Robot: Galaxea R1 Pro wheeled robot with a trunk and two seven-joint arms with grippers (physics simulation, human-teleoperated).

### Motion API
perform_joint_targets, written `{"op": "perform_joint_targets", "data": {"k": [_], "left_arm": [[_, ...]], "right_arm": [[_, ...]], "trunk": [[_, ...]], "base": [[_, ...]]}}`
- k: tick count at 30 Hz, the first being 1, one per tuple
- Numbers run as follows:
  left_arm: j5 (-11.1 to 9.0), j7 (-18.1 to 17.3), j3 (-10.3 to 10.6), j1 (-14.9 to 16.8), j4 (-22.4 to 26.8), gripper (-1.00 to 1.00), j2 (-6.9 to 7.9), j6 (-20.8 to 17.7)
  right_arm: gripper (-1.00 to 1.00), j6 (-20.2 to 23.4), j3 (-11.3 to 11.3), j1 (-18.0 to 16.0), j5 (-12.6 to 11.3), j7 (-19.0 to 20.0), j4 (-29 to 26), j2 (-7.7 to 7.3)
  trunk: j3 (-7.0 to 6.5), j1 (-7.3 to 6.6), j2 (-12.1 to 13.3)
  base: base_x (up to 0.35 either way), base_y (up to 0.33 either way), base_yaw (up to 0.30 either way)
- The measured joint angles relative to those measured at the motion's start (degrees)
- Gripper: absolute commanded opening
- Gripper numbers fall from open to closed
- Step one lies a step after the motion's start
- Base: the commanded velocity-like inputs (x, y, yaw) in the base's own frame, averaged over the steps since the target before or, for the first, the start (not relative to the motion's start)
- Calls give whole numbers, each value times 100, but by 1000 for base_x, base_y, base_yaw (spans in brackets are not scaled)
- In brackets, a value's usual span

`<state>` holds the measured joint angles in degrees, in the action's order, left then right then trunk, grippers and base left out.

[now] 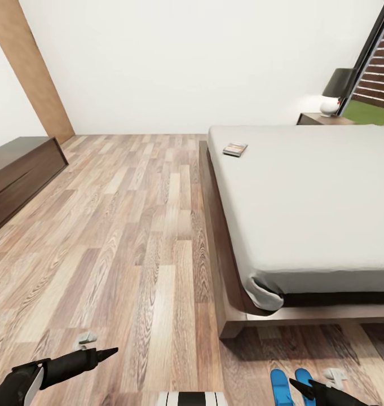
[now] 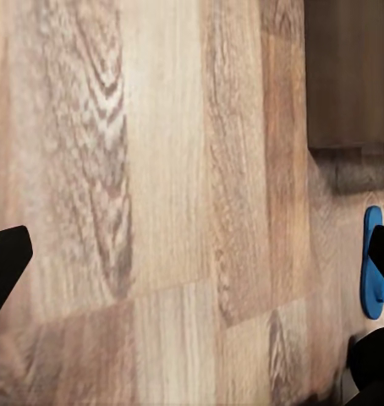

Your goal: In the bedroom, move the book from the bed onto either nightstand, and place the two sandals side by side next to the bed.

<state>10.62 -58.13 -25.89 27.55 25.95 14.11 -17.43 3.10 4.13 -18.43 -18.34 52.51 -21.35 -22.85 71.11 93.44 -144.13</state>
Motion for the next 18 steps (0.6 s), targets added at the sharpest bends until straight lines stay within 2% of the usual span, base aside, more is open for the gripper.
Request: {"op": "perform_joint_targets", "data": {"k": [18], "left_arm": [[0,0,0,0,0,100,-4,0]], "right_arm": [[100,0,0,-1,1,6,-4,0]], "trunk": [[-399,-46,24]], "base": [[0,0,49]]}}
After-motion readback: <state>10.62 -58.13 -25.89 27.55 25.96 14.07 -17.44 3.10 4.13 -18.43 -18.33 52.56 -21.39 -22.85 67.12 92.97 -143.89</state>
